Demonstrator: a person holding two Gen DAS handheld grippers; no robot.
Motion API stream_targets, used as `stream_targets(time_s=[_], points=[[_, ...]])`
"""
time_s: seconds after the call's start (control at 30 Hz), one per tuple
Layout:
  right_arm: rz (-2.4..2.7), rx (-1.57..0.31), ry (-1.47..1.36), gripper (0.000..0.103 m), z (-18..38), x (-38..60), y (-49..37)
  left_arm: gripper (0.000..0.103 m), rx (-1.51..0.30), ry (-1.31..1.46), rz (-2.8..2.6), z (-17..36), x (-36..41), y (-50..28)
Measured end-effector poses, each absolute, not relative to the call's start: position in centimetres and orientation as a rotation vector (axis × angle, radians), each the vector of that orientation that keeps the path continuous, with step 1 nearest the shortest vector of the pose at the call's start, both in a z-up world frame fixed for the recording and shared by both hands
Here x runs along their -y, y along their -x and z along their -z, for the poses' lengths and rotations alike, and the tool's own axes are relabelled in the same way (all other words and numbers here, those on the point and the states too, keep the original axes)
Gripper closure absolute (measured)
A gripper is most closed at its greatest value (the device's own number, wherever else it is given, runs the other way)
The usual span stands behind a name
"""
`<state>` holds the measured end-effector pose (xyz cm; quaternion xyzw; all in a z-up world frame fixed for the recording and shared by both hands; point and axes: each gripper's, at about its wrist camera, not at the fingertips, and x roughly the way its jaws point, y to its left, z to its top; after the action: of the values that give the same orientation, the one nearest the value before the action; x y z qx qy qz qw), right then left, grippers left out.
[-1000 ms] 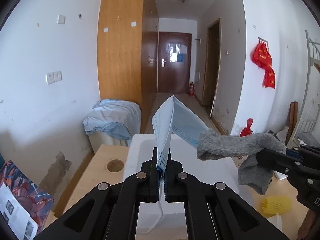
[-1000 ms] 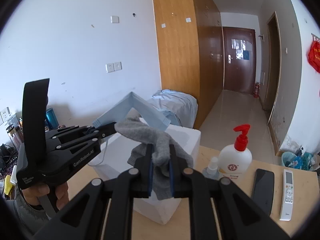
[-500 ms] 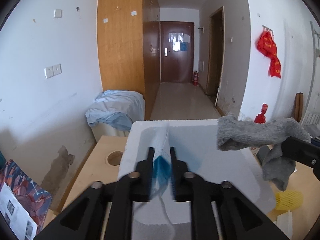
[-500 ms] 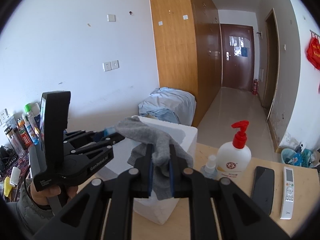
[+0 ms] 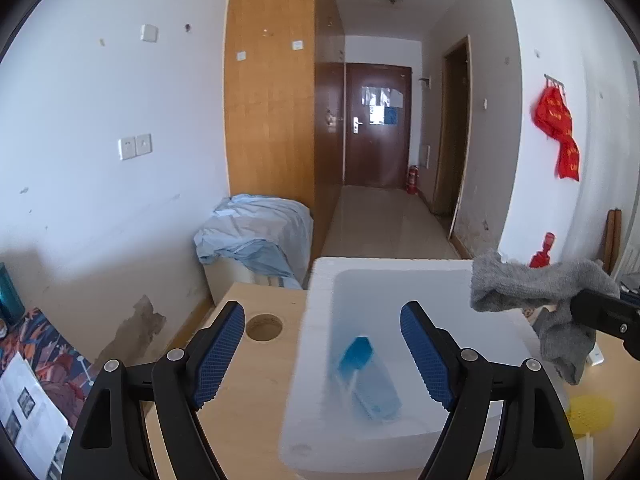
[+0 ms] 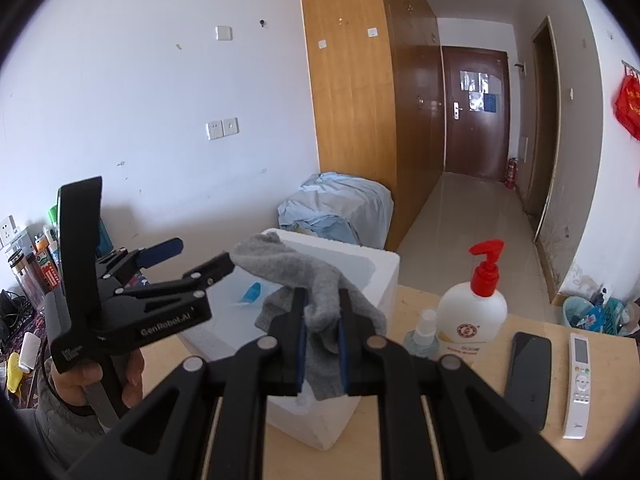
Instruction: Organize soft objects
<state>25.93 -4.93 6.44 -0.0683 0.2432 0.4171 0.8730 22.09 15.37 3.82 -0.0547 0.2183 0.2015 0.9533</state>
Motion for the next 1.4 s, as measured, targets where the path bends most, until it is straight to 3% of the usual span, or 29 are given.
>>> stream_targets(time_s=[0.83,0.93,1.0,1.07,1.4], points=[[-0.918,-0.549,0.153,0.086,-4.9,1.9,-27.8,0.020,-0.396,0.161,-0.458,-4.3,-18.2,-20.3],[-0.911,-0.558,0.146,0.078,-4.8,1.8,-28.0,0.020,-0.392,0.157,-0.458,-4.3,-18.2,-20.2],[-0.916,-0.554,0.144,0.054,-4.8,1.9,-27.9,0.020,-0.390,0.159,-0.459,-4.3,-18.3,-20.1],[-0.914,-0.540,0.137,0.038,-4.9,2.0,-27.8,0.020,-0.389,0.161,-0.460,-4.3,-18.4,-20.1],[-0.921,-0.535,0.115,0.032,-5.2,1.8,-27.5,0.020,-0.389,0.170,-0.460,-4.4,-18.5,-19.9]])
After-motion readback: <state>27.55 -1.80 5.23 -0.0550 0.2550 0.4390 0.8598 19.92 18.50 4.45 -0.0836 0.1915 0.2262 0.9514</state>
